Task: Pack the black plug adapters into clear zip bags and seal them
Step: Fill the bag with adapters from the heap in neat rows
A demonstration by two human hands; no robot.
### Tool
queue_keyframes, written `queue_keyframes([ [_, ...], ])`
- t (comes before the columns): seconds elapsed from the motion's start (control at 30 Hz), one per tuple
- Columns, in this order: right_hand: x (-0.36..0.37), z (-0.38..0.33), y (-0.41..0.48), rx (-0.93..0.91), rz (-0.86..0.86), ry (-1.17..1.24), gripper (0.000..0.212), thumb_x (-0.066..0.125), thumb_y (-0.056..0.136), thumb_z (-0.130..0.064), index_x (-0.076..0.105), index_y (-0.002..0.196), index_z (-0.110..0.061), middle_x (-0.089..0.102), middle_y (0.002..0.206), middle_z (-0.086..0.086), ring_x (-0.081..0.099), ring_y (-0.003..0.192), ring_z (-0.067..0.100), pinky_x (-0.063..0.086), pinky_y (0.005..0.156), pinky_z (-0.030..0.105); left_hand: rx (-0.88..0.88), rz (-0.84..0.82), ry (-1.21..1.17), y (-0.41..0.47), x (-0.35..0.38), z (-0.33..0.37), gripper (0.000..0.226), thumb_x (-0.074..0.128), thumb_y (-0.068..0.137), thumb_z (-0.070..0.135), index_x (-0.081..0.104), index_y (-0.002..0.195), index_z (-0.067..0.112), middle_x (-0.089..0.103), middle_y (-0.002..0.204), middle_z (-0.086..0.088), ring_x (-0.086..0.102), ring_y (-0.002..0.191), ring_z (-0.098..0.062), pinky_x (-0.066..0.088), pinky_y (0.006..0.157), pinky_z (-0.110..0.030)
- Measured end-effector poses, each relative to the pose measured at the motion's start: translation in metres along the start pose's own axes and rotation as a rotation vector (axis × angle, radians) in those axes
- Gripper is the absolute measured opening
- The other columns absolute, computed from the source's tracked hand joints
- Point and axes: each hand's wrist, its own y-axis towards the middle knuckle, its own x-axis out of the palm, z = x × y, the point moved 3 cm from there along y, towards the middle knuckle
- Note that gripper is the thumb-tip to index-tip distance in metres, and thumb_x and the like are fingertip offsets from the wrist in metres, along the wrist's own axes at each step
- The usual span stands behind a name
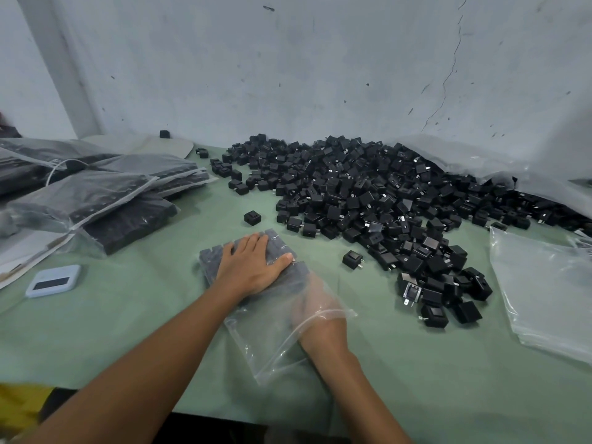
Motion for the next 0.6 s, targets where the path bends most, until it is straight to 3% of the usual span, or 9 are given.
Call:
queue_keyframes([
  [0.07, -0.005, -0.004, -0.008, -0.048, 0.079, 0.038, 0.015, 0.046, 0.102, -0.027, 0.06, 0.107, -0.027, 0.064, 0.092, -0.009, 0.062, 0.085, 0.006, 0.045, 0.081, 0.012, -0.001, -0.002, 0.005, -0.001, 0.0, 0.001, 0.106, 0.006, 0.078, 0.091, 0.013, 0.158, 0.023, 0.011, 0.166, 0.003, 0.01, 0.152, -0.016, 0.006, 0.122, -0.05],
  [0.13, -0.003, -0.002, -0.007, -0.08, 0.059, 0.018, 0.026, 0.042, 0.103, -0.037, 0.06, 0.119, -0.027, 0.068, 0.1, -0.006, 0.065, 0.093, 0.013, 0.048, 0.086, 0.023, 0.001, 0.003, 0.02, -0.001, -0.001, 0.001, 0.109, 0.007, 0.076, 0.093, 0.013, 0.158, 0.022, 0.011, 0.166, 0.003, 0.01, 0.152, -0.016, 0.007, 0.122, -0.05],
  [0.17, -0.005, -0.004, -0.005, -0.069, 0.01, -0.114, 0.037, 0.034, 0.104, -0.043, 0.055, 0.129, -0.026, 0.067, 0.11, 0.0, 0.065, 0.101, 0.021, 0.048, 0.087, 0.029, 0.001, 0.007, 0.023, -0.001, -0.002, 0.001, 0.11, 0.007, 0.075, 0.094, 0.014, 0.158, 0.022, 0.012, 0.166, 0.003, 0.011, 0.152, -0.016, 0.007, 0.122, -0.05],
  [0.23, -0.002, -0.003, -0.002, 0.03, -0.055, -0.219, 0.055, 0.018, 0.104, -0.052, 0.045, 0.141, -0.023, 0.062, 0.127, 0.011, 0.06, 0.115, 0.032, 0.045, 0.087, 0.037, 0.0, 0.009, 0.018, -0.001, -0.002, 0.001, 0.113, 0.006, 0.072, 0.095, 0.014, 0.158, 0.022, 0.012, 0.166, 0.002, 0.011, 0.152, -0.016, 0.007, 0.121, -0.05],
  [0.37, 0.003, 0.001, -0.016, 0.002, -0.06, -0.205, 0.052, 0.036, 0.101, -0.04, 0.028, 0.151, -0.027, 0.038, 0.149, 0.012, 0.042, 0.131, 0.031, 0.036, 0.108, 0.045, -0.007, -0.009, 0.022, -0.002, -0.002, 0.003, 0.118, 0.004, 0.068, 0.099, 0.014, 0.158, 0.022, 0.012, 0.166, 0.002, 0.011, 0.151, -0.016, 0.007, 0.122, -0.05],
  [0.43, 0.002, 0.001, -0.019, 0.022, -0.007, -0.068, 0.048, 0.036, 0.095, -0.057, 0.04, 0.14, -0.04, 0.05, 0.139, 0.002, 0.049, 0.123, 0.023, 0.038, 0.108, 0.039, -0.008, -0.003, 0.027, -0.002, -0.003, 0.003, 0.117, 0.004, 0.069, 0.098, 0.013, 0.158, 0.023, 0.012, 0.166, 0.002, 0.011, 0.151, -0.016, 0.008, 0.122, -0.05],
  [0.47, 0.001, 0.0, -0.016, 0.029, 0.003, -0.047, 0.043, 0.04, 0.094, -0.055, 0.043, 0.135, -0.04, 0.058, 0.128, -0.001, 0.055, 0.116, 0.022, 0.043, 0.103, 0.039, -0.008, -0.003, 0.029, -0.001, -0.003, 0.003, 0.116, 0.004, 0.07, 0.097, 0.013, 0.158, 0.023, 0.011, 0.166, 0.002, 0.011, 0.151, -0.016, 0.008, 0.122, -0.05],
  [0.53, -0.003, -0.014, -0.012, -0.08, -0.05, -0.169, 0.04, 0.053, 0.085, -0.034, 0.041, 0.124, -0.033, 0.062, 0.104, -0.003, 0.062, 0.091, 0.022, 0.054, 0.085, 0.042, -0.005, -0.004, 0.037, -0.002, -0.002, 0.003, 0.115, 0.003, 0.071, 0.096, 0.012, 0.159, 0.023, 0.01, 0.166, 0.002, 0.011, 0.152, -0.017, 0.007, 0.122, -0.051],
  [0.6, -0.009, -0.024, -0.01, -0.138, -0.039, -0.2, 0.036, 0.055, 0.077, -0.027, 0.042, 0.111, -0.028, 0.056, 0.092, -0.004, 0.058, 0.074, 0.021, 0.053, 0.068, 0.04, 0.003, 0.0, 0.041, -0.003, -0.001, 0.004, 0.114, 0.001, 0.072, 0.096, 0.011, 0.159, 0.022, 0.009, 0.166, 0.002, 0.01, 0.152, -0.017, 0.007, 0.122, -0.052],
])
